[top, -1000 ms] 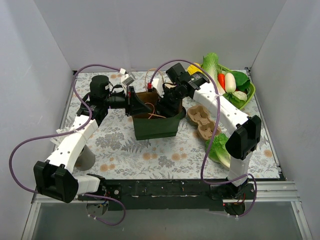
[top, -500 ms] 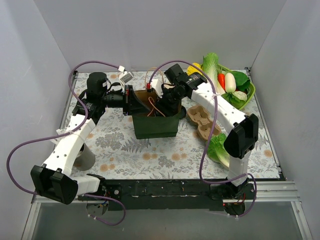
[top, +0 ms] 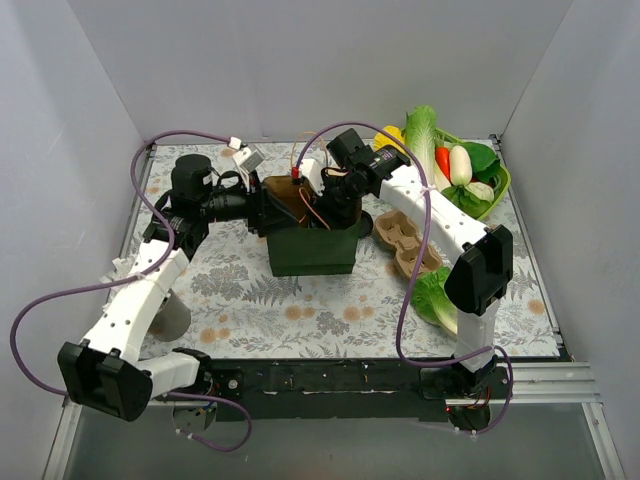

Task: Pack the takeout coffee

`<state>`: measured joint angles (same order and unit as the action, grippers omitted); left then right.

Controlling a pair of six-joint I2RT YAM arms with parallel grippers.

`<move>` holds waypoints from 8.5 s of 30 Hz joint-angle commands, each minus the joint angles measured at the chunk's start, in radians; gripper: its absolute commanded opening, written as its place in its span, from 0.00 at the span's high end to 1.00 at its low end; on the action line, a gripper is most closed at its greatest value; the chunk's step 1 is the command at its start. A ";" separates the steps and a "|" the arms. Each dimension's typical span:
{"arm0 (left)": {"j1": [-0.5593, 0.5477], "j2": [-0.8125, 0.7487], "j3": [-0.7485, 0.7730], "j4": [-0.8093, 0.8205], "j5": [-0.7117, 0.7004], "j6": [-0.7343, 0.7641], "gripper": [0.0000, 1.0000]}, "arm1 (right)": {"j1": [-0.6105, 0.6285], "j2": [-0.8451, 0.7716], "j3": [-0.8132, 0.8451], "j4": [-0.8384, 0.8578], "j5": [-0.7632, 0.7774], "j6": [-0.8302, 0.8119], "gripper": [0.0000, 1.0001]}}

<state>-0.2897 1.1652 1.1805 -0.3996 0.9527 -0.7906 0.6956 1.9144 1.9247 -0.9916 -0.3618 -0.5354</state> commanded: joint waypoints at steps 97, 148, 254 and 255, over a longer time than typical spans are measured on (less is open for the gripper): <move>0.041 -0.095 -0.145 0.177 -0.057 -0.068 0.32 | 0.280 -0.702 -0.839 0.409 0.215 -0.512 0.99; -0.173 0.060 0.074 -0.277 0.185 0.582 1.00 | 0.364 -0.605 -0.721 0.309 0.352 -0.502 0.99; -0.186 0.152 0.079 -0.240 0.208 0.631 1.00 | 0.413 -0.422 -0.582 0.182 0.722 -0.396 0.99; -0.186 0.152 0.076 -0.240 0.205 0.630 1.00 | 0.413 -0.428 -0.587 0.186 0.719 -0.397 0.99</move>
<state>-0.4706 1.3117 1.2392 -0.5938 1.1286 -0.1650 1.1152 1.4841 1.3064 -0.8410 0.2871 -0.9386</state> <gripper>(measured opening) 0.017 0.806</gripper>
